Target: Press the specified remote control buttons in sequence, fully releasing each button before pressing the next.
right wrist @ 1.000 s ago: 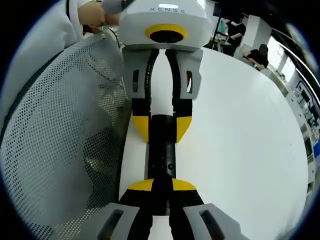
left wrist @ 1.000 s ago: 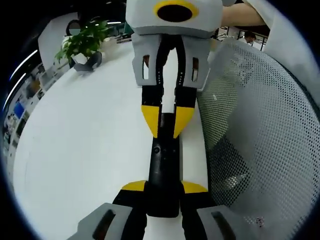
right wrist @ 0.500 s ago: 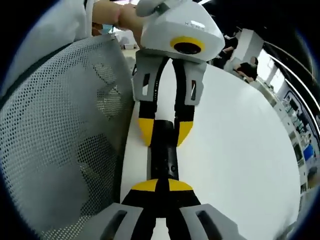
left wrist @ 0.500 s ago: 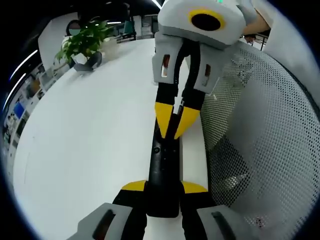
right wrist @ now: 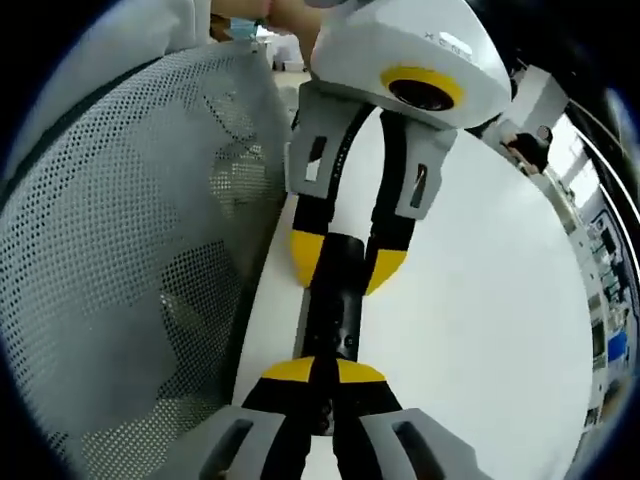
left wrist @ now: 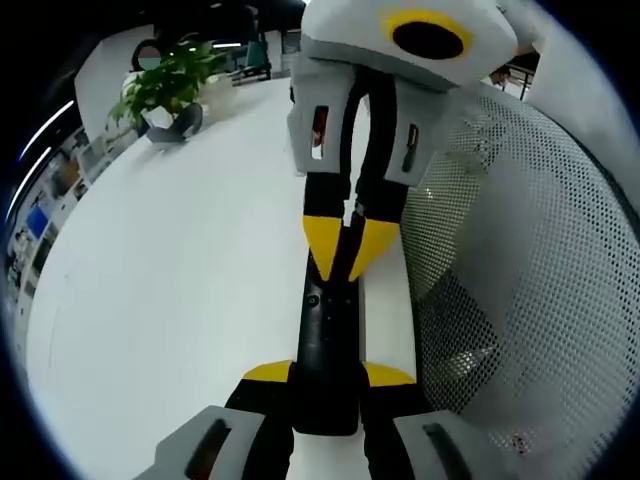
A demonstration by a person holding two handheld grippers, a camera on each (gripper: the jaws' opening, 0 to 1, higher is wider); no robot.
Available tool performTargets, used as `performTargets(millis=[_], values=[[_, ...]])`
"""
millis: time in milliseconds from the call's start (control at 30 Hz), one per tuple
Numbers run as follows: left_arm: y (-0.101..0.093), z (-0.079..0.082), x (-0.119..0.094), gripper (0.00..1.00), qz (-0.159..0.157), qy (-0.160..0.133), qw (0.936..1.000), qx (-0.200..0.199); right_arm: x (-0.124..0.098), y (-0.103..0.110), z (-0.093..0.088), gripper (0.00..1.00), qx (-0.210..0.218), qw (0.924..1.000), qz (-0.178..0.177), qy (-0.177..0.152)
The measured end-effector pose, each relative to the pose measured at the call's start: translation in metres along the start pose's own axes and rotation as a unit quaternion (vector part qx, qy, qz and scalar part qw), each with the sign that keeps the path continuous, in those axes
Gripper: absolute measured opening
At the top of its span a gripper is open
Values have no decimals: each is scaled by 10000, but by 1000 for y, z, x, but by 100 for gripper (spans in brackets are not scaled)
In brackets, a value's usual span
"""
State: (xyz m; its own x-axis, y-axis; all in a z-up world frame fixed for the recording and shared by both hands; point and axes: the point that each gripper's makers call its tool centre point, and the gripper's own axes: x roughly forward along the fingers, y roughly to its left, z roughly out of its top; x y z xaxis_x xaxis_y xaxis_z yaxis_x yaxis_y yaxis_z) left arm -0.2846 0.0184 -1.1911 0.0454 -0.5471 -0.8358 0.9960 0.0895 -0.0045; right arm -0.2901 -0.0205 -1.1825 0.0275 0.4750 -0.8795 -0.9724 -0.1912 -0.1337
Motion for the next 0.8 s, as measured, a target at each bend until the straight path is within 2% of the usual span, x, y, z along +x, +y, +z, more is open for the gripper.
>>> performTargets(millis=[67, 200, 267, 300, 333, 367, 433, 500, 600, 633, 667, 733, 800], values=[[0, 0, 0, 24, -1, -3, 10000, 3, 0, 0, 0, 2, 359, 9993, -29, -39], [0, 0, 0, 24, 0, 15, 10000, 11, -1, -1, -1, 2, 936, 9944, -459, -201], [0, 0, 0, 24, -11, 47, 10000, 21, -1, -2, -1, 2, 1581, 9849, -632, -305], [0, 0, 0, 24, -14, 60, 10000, 22, -1, -4, -1, 2, 1983, 9767, -720, -389], [0, 0, 0, 24, -15, 66, 10000, 27, -1, -4, -1, 2, 2096, 9738, -784, -403], [0, 0, 0, 24, -16, 68, 10000, 35, -1, -4, -1, 2, 1994, 9755, -853, -368], [0, 0, 0, 24, -17, 56, 10000, 30, -1, -4, 0, 1, 2111, 9719, -992, -328], [0, 0, 0, 24, -15, 48, 10000, 24, 0, -3, 1, 1, 2077, 9721, -1048, -281], [0, 0, 0, 24, -10, 28, 10000, 10, 0, -2, 2, 1, 882, 9897, -1121, -116], [0, 0, 0, 24, -5, 21, 10000, 1, 0, -1, 2, 1, 666, 9914, -1122, -85], [0, 0, 0, 24, -3, 18, 10000, -4, 0, -1, 2, 1, 556, 9921, -1121, -79], [0, 0, 0, 24, -2, 12, 10000, -5, 2, 1, 3, 1, 74, 9951, -982, 41], [0, 0, 0, 24, -6, 15, 10000, 4, 2, -1, 3, 0, 158, 9962, -859, 60]])
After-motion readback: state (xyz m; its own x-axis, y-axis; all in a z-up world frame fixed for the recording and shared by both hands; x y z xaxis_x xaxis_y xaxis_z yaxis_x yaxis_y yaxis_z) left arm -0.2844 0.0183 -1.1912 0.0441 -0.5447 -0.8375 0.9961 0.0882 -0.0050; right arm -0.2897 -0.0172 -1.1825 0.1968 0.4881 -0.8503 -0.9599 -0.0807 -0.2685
